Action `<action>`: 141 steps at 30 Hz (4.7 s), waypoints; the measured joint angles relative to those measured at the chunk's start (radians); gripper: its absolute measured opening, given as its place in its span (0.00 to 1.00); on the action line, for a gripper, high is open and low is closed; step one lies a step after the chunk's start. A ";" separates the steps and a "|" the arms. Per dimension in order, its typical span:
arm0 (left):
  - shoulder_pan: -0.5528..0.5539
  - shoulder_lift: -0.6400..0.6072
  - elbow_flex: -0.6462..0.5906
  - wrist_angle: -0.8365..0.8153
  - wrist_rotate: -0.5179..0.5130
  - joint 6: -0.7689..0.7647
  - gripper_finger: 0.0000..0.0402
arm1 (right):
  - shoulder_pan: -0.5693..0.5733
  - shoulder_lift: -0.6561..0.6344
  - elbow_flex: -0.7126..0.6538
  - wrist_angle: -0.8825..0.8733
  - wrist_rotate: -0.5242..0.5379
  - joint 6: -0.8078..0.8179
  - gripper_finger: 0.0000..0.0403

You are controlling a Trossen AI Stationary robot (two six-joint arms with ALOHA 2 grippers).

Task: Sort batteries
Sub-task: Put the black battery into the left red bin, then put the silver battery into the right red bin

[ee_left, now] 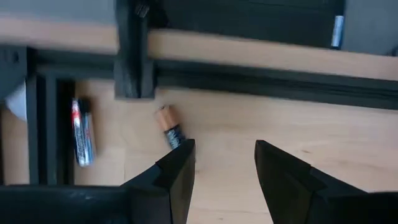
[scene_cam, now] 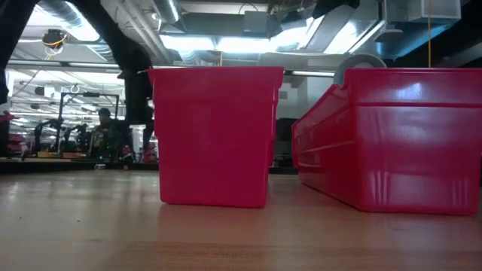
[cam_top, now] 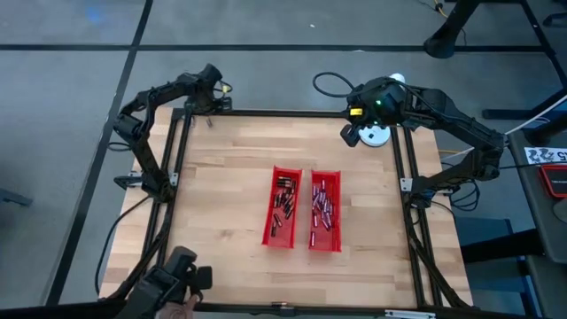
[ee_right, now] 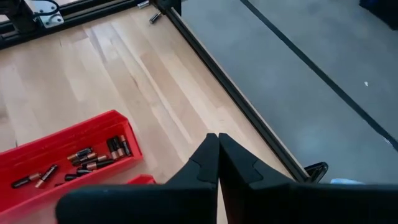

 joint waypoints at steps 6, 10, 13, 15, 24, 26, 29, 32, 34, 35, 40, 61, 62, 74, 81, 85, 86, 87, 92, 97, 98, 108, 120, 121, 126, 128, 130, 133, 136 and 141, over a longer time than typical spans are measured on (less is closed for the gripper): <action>0.033 0.000 -0.081 0.053 -0.003 -0.097 0.39 | 0.000 0.000 0.000 0.000 0.005 -0.020 0.01; 0.045 0.000 -0.117 0.080 -0.010 -0.121 0.39 | 0.000 0.000 0.000 0.000 0.005 -0.022 0.01; 0.048 0.000 -0.141 0.086 -0.009 -0.144 0.39 | 0.000 0.000 0.000 0.000 0.005 -0.027 0.01; 0.046 0.000 -0.140 0.101 -0.008 -0.144 0.39 | 0.000 0.000 0.000 0.000 0.005 -0.037 0.01; 0.047 0.024 -0.140 0.149 -0.003 -0.179 0.39 | 0.000 0.000 0.000 0.011 0.005 -0.049 0.01; 0.045 0.034 -0.139 0.163 -0.003 -0.206 0.39 | 0.000 -0.001 -0.015 0.041 -0.001 -0.062 0.01; 0.040 0.051 -0.139 0.172 -0.002 -0.237 0.39 | 0.000 -0.001 -0.056 0.073 -0.032 -0.072 0.01; 0.039 0.057 -0.139 0.181 0.007 -0.258 0.38 | 0.000 -0.001 -0.104 0.093 -0.038 -0.072 0.01; 0.039 0.058 -0.139 0.177 0.008 -0.259 0.36 | 0.000 -0.001 -0.141 0.099 -0.040 -0.072 0.01; 0.039 0.058 -0.139 0.173 0.008 -0.255 0.35 | 0.000 -0.001 -0.159 0.099 -0.047 -0.070 0.01; 0.040 0.058 -0.139 0.145 0.007 -0.222 0.24 | 0.000 0.000 -0.232 0.112 -0.048 -0.048 0.01; -0.054 0.003 -0.168 0.122 0.070 -0.083 0.10 | 0.000 0.000 -0.286 0.166 -0.101 -0.064 0.01; -0.072 -0.017 -0.166 0.137 0.077 -0.070 0.09 | 0.000 0.000 -0.286 0.166 -0.100 -0.072 0.01; -0.426 -0.249 -0.163 0.281 0.358 0.004 0.10 | 0.000 0.000 -0.287 0.263 -0.100 -0.098 0.01; -0.660 -0.277 -0.163 0.374 0.501 -0.047 0.11 | 0.000 0.000 -0.287 0.306 -0.100 -0.056 0.01; -0.765 -0.277 -0.162 0.397 0.506 -0.102 0.11 | 0.000 0.000 -0.287 0.345 -0.100 0.009 0.01; -0.790 -0.277 -0.162 0.397 0.506 -0.115 0.11 | 0.000 0.000 -0.287 0.348 -0.100 0.026 0.01; -0.813 -0.277 -0.162 0.397 0.504 -0.126 0.10 | 0.000 0.000 -0.287 0.347 -0.100 0.043 0.01; -0.918 -0.277 -0.162 0.397 0.423 -0.238 0.10 | 0.000 -0.001 -0.287 0.303 -0.101 0.079 0.01; -1.033 -0.277 -0.162 0.454 0.271 -0.450 0.10 | 0.001 0.000 -0.287 0.247 -0.119 -0.002 0.01; -1.057 -0.277 -0.162 0.457 0.235 -0.502 0.10 | 0.001 0.000 -0.287 0.243 -0.121 -0.024 0.01; -1.281 -0.216 -0.162 0.467 0.034 -0.922 0.10 | 0.000 0.000 -0.287 0.194 -0.239 -0.124 0.01; -1.353 -0.193 -0.162 0.468 -0.038 -1.069 0.13 | 0.000 -0.002 -0.287 0.194 -0.256 -0.154 0.01; -1.353 -0.193 -0.162 0.471 -0.037 -1.066 0.14 | 0.000 -0.002 -0.287 0.195 -0.256 -0.156 0.01; -1.344 -0.195 -0.162 0.472 -0.018 -1.028 0.22 | 0.000 -0.002 -0.287 0.220 -0.256 -0.161 0.01; -1.340 -0.196 -0.161 0.472 -0.010 -1.006 0.27 | 0.000 -0.002 -0.287 0.228 -0.256 -0.169 0.01; -1.337 -0.196 -0.162 0.469 -0.009 -0.987 0.33 | 0.000 -0.002 -0.287 0.239 -0.256 -0.172 0.01; -1.318 -0.217 -0.162 0.469 0.005 -0.882 0.41 | 0.000 -0.002 -0.287 0.253 -0.256 -0.172 0.01; -1.276 -0.301 -0.148 0.432 -0.019 -0.728 0.44 | 0.000 -0.002 -0.287 0.276 -0.256 -0.158 0.01; -1.096 -0.502 -0.100 0.075 -0.132 -0.579 0.45 | 0.000 -0.002 -0.287 0.313 -0.256 -0.078 0.01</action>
